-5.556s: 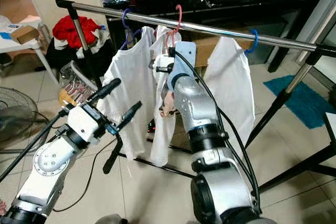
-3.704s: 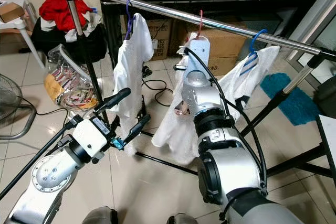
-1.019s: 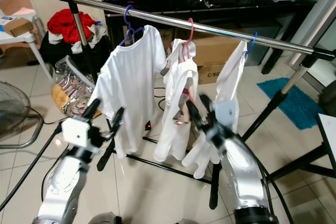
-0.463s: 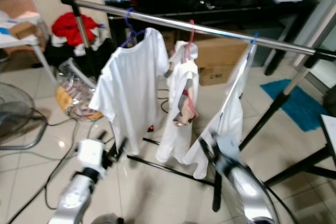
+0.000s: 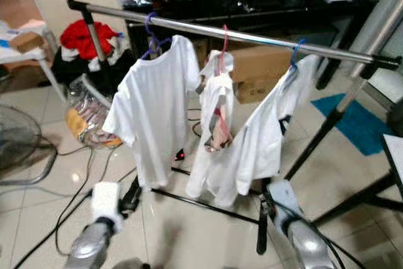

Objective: Hang hanger

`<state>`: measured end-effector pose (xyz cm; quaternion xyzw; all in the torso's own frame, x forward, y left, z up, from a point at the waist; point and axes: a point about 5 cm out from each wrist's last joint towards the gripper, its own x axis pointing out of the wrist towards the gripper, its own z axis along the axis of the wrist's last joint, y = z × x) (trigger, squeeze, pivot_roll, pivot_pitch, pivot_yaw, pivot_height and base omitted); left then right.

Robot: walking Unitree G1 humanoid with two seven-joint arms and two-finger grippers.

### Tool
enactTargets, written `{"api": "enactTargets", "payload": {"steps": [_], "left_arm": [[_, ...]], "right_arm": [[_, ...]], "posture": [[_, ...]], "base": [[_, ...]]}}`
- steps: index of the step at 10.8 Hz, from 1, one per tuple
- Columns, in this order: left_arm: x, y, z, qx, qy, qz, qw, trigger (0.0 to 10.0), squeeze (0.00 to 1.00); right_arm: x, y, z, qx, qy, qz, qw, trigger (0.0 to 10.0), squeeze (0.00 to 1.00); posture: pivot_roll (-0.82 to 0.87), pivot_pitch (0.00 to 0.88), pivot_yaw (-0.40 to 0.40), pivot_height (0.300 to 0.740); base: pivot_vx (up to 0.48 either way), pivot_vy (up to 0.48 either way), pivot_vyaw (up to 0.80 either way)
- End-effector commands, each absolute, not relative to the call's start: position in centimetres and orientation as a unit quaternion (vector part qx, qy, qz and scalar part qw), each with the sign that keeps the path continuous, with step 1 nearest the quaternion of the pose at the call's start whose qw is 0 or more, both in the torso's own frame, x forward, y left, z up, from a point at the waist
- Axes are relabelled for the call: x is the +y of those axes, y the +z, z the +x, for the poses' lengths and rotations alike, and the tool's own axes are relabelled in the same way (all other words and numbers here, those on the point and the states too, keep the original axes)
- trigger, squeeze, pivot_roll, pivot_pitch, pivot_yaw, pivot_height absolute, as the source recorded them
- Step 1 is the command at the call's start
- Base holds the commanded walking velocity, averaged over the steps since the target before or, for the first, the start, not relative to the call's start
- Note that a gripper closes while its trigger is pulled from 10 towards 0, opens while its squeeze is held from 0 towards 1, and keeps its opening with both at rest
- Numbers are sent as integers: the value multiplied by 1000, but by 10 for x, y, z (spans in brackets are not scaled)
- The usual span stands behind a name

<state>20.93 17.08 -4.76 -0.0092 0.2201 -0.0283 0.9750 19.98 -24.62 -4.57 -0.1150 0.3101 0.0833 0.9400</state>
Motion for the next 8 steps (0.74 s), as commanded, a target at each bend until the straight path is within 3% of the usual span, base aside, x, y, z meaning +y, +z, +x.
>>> {"api": "enactTargets", "payload": {"steps": [1,3,8], "left_arm": [[176,-52,204,237,-10,-13,971,10000,0],[186,-59,197,266,14,-6,964,10000,0],[197,-60,204,300,18,41,953,10000,0]], "right_arm": [[-259,-48,196,335,45,-125,933,10000,0],[-264,-47,199,337,-9,-115,934,10000,0],[-230,-44,223,321,60,-139,935,10000,0]], "posture": [[5,0,2,740],[-11,0,14,740],[21,0,-25,740]], "base": [[0,0,0],[0,0,0],[0,0,0]]}}
